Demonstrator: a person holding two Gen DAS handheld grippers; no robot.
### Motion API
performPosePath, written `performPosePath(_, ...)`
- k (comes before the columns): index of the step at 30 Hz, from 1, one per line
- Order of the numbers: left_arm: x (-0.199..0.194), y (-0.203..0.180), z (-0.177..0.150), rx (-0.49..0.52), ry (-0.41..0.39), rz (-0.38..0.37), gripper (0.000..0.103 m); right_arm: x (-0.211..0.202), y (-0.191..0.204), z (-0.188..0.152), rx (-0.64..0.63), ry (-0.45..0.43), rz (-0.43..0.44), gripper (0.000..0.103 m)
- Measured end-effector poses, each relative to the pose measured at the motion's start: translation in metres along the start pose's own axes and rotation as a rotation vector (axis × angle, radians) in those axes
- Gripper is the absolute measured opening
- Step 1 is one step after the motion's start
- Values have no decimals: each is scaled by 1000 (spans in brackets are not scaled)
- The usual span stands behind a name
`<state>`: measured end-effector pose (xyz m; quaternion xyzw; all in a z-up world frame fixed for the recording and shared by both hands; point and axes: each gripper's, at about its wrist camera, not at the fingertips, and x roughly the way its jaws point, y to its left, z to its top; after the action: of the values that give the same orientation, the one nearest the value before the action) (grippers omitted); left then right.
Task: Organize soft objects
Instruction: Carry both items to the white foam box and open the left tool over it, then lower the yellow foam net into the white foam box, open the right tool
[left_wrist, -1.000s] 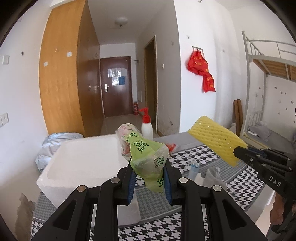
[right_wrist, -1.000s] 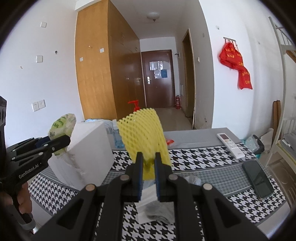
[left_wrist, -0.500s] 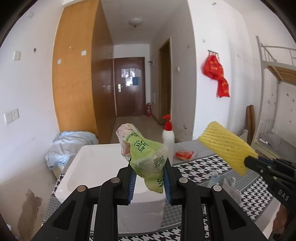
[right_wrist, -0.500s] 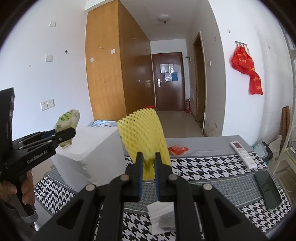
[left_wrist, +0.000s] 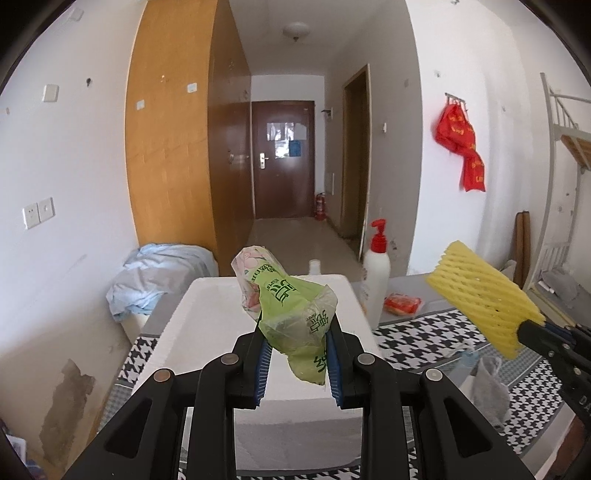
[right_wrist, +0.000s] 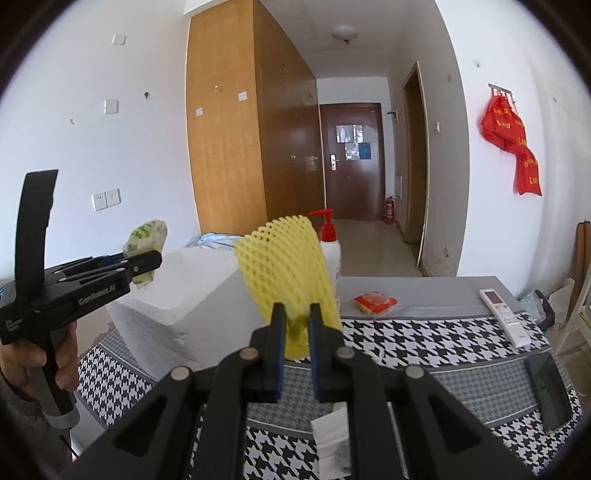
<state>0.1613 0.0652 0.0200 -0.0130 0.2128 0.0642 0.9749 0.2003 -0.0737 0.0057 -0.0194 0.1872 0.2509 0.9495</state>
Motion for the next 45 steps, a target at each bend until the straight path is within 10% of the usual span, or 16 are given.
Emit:
performPosePath(7,15,12,-3,-14,46,11,30,6,2,2,-6,9,0,15)
performPosePath(17,10,23,-5,-40,14,12,85,14,13,5,-20,19,-1,15)
performPosePath(23,2,30,-8,-52,-15,37,97,18,20,10,-37,17,10,15)
performPosePath(45,-26,77,-19,-88,-57,131,102,39,65,24,-105,23,53,15)
